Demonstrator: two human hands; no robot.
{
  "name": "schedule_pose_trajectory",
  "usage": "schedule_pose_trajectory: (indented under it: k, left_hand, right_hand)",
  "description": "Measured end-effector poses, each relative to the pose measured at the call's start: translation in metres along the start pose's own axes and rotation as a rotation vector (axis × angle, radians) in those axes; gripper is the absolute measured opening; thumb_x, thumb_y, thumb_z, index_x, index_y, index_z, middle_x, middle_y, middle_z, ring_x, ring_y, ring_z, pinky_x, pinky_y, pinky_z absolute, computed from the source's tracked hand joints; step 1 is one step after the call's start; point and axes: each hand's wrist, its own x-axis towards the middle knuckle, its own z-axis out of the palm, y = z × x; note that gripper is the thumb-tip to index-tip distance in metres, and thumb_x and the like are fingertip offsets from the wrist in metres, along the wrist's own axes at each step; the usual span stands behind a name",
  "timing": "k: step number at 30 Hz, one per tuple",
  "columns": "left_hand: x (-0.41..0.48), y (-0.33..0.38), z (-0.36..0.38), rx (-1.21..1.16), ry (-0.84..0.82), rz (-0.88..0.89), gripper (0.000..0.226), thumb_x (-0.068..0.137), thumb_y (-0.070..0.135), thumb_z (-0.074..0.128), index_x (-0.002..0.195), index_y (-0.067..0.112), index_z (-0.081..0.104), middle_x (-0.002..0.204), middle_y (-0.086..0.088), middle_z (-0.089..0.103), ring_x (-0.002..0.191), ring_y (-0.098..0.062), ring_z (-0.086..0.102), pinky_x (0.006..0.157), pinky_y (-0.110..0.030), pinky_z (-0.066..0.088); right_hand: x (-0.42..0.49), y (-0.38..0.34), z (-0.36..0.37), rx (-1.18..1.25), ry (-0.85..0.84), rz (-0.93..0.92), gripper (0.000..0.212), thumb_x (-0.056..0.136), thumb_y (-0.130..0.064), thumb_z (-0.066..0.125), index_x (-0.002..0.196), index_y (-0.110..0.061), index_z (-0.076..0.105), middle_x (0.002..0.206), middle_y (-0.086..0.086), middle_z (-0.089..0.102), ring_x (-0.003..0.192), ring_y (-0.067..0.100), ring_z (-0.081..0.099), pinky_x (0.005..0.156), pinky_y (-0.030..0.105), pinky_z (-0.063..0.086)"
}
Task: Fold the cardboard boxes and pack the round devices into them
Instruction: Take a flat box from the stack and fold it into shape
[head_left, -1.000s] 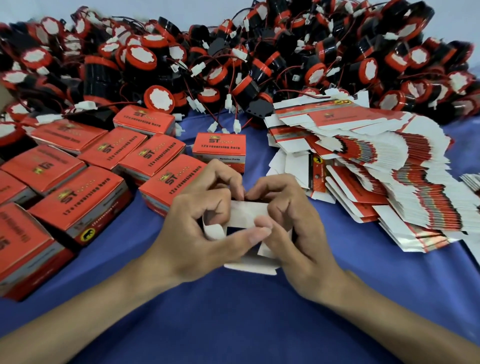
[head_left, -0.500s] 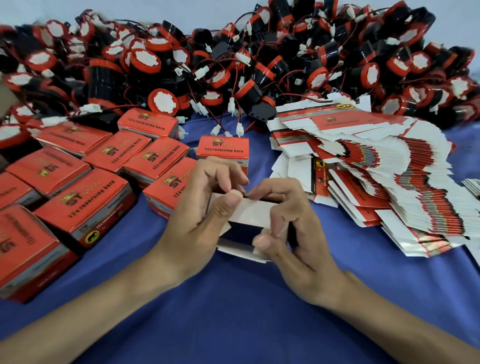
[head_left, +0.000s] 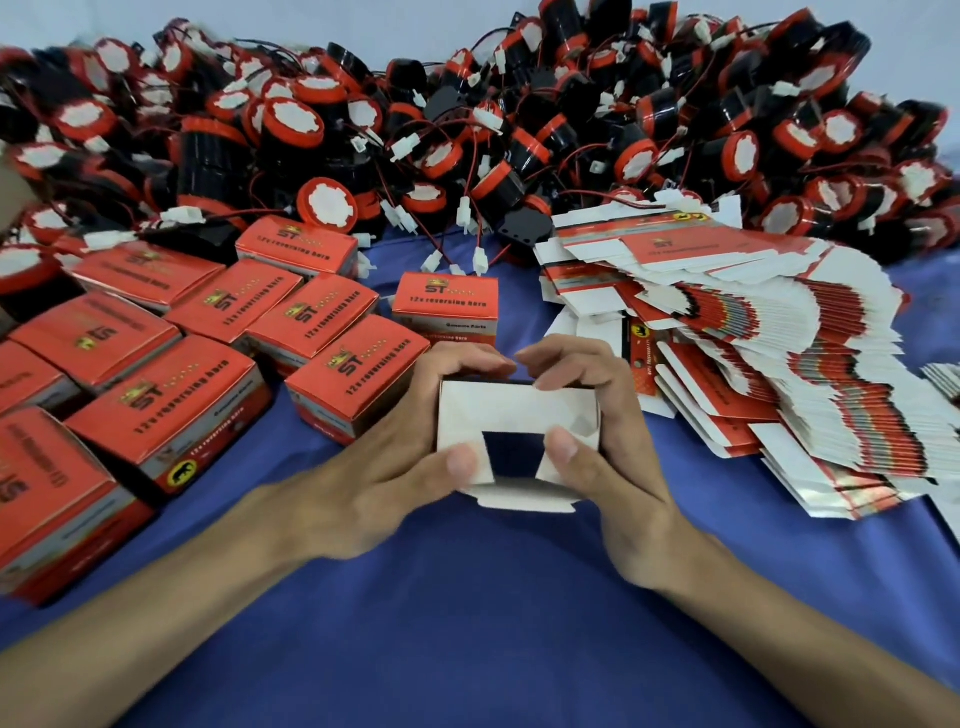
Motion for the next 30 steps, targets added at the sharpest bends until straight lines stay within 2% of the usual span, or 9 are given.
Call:
schedule_pose_trajectory:
  k: [1, 4, 6, 11, 15, 19, 22, 26, 30]
  left_hand:
    - [0.000, -0.003, 0.001, 0.009, -0.043, 0.022, 0.049, 0.070, 0.090, 0.036, 0.115, 0.072, 0.029, 0.125, 0.031, 0.041, 0.127, -0.012, 0.043, 0.105, -0.033, 0.040]
    - [0.004, -0.011, -0.001, -0.016, -0.076, 0.030, 0.050, 0.086, 0.067, 0.046, 0.126, 0.040, 0.030, 0.126, 0.018, 0.043, 0.123, -0.009, 0.044, 0.099, -0.025, 0.042]
    - [0.004, -0.016, -0.001, -0.049, -0.036, 0.026, 0.040, 0.088, 0.047, 0.053, 0.121, 0.037, 0.033, 0.126, 0.013, 0.044, 0.123, -0.010, 0.045, 0.099, -0.028, 0.042]
    - [0.008, -0.016, 0.002, -0.176, 0.004, 0.027, 0.030, 0.084, 0.027, 0.053, 0.111, 0.033, 0.040, 0.110, 0.033, 0.051, 0.106, 0.008, 0.050, 0.087, -0.012, 0.043]
    - [0.008, -0.016, 0.003, -0.225, 0.046, 0.026, 0.030, 0.080, 0.026, 0.055, 0.106, 0.037, 0.046, 0.105, 0.033, 0.054, 0.098, 0.010, 0.052, 0.082, -0.009, 0.043]
    - [0.008, -0.017, 0.002, -0.224, 0.074, 0.019, 0.040, 0.075, 0.018, 0.062, 0.096, 0.051, 0.052, 0.101, 0.031, 0.055, 0.095, 0.007, 0.052, 0.081, -0.011, 0.043]
    - [0.007, -0.017, 0.005, -0.230, 0.081, 0.023, 0.034, 0.076, 0.026, 0.059, 0.098, 0.051, 0.051, 0.104, 0.030, 0.054, 0.098, 0.005, 0.052, 0.084, -0.012, 0.042]
    - [0.007, -0.022, 0.006, -0.198, 0.081, 0.052, 0.032, 0.081, 0.031, 0.054, 0.106, 0.051, 0.048, 0.111, 0.028, 0.050, 0.106, 0.000, 0.050, 0.089, -0.018, 0.042]
    - [0.004, -0.029, 0.005, -0.144, 0.063, 0.082, 0.036, 0.086, 0.029, 0.051, 0.116, 0.047, 0.044, 0.119, 0.020, 0.047, 0.115, -0.007, 0.047, 0.095, -0.022, 0.041]
  right_hand:
    - [0.000, -0.001, 0.000, 0.000, -0.011, 0.003, 0.021, 0.091, -0.019, 0.041, 0.110, -0.026, 0.045, 0.124, 0.002, 0.042, 0.121, 0.010, 0.042, 0.100, 0.022, 0.031]
    - [0.001, -0.002, 0.001, -0.001, -0.048, -0.003, 0.018, 0.092, -0.018, 0.042, 0.106, -0.029, 0.042, 0.127, 0.006, 0.038, 0.122, 0.010, 0.039, 0.098, 0.020, 0.034]
    - [0.001, -0.002, 0.002, 0.017, -0.064, -0.008, 0.014, 0.091, -0.017, 0.045, 0.098, -0.028, 0.040, 0.127, 0.006, 0.037, 0.122, 0.011, 0.038, 0.099, 0.025, 0.035]
    - [0.001, 0.000, 0.002, -0.004, -0.089, 0.018, 0.009, 0.091, -0.022, 0.048, 0.085, -0.026, 0.043, 0.127, -0.005, 0.039, 0.125, 0.017, 0.038, 0.098, 0.024, 0.032]
    - [0.007, 0.004, -0.006, -0.086, -0.172, 0.009, 0.005, 0.086, -0.028, 0.042, 0.088, -0.030, 0.046, 0.128, -0.002, 0.039, 0.123, 0.033, 0.041, 0.099, 0.034, 0.032]
    - [0.004, 0.004, -0.015, -0.309, -0.326, -0.136, 0.033, 0.092, -0.044, 0.041, 0.110, -0.017, 0.048, 0.135, 0.008, 0.032, 0.130, 0.031, 0.031, 0.107, 0.035, 0.029]
    - [0.004, 0.003, -0.014, -0.432, -0.287, -0.177, 0.050, 0.091, -0.064, 0.039, 0.104, -0.016, 0.045, 0.135, 0.006, 0.032, 0.127, 0.029, 0.033, 0.105, 0.037, 0.033]
    - [0.003, 0.002, -0.009, -0.445, -0.213, -0.170, 0.038, 0.096, -0.051, 0.040, 0.111, -0.017, 0.044, 0.134, 0.005, 0.033, 0.126, 0.029, 0.037, 0.103, 0.042, 0.036]
    - [0.000, 0.000, -0.005, -0.358, -0.172, -0.104, 0.045, 0.101, -0.043, 0.031, 0.140, -0.020, 0.035, 0.140, 0.005, 0.028, 0.130, 0.024, 0.032, 0.109, 0.028, 0.026]
